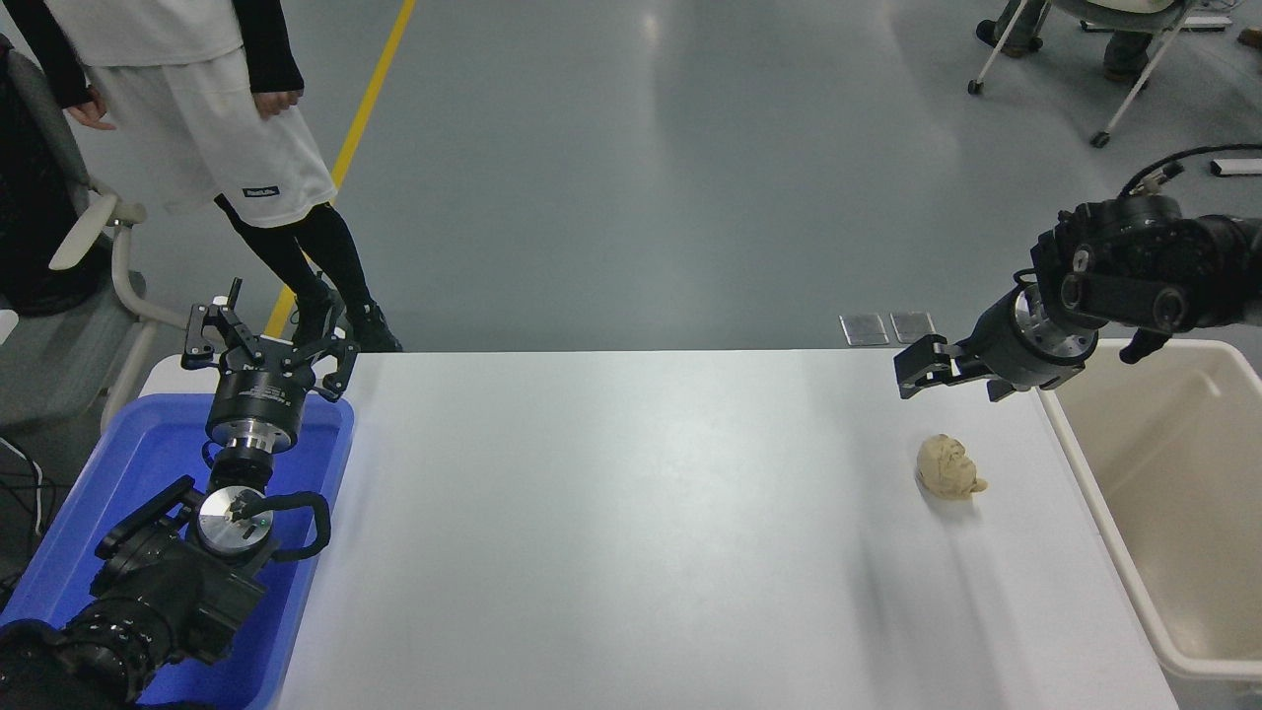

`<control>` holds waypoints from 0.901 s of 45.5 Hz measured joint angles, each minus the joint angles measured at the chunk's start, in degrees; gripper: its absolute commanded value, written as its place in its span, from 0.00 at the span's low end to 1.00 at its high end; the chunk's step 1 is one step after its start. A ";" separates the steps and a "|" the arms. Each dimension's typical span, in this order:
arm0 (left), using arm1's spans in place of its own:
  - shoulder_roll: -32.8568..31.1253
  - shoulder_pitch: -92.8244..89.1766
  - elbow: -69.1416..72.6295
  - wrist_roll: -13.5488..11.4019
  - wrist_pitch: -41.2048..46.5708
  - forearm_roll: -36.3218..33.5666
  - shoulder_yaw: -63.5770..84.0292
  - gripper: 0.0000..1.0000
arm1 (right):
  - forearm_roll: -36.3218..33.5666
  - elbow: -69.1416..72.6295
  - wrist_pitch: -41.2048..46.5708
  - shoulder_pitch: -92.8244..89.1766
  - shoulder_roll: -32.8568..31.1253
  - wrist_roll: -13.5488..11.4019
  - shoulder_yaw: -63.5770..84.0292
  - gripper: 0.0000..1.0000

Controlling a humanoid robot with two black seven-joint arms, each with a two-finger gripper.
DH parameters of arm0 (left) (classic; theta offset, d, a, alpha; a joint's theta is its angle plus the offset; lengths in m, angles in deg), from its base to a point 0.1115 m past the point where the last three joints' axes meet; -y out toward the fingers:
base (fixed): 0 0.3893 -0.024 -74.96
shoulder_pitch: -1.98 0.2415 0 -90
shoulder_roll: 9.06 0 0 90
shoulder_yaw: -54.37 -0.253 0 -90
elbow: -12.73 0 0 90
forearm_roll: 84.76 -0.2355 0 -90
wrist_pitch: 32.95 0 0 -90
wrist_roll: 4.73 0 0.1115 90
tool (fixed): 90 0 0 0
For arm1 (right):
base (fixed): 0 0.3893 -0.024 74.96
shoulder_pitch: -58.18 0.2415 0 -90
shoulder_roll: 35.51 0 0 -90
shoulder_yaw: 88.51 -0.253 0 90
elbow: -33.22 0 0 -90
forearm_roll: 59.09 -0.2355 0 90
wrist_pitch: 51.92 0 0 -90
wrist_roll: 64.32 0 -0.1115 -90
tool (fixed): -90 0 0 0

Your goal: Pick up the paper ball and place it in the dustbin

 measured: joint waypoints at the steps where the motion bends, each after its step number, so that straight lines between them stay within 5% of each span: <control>1: -0.01 0.00 0.00 0.00 0.00 0.00 0.00 0.99 | 0.03 -0.69 -0.02 -0.58 0.01 -0.01 -0.22 1.00; 41: -0.01 0.00 0.00 0.00 -0.08 0.00 0.00 0.99 | 3.52 -10.92 -15.63 -19.99 2.17 0.08 -8.94 1.00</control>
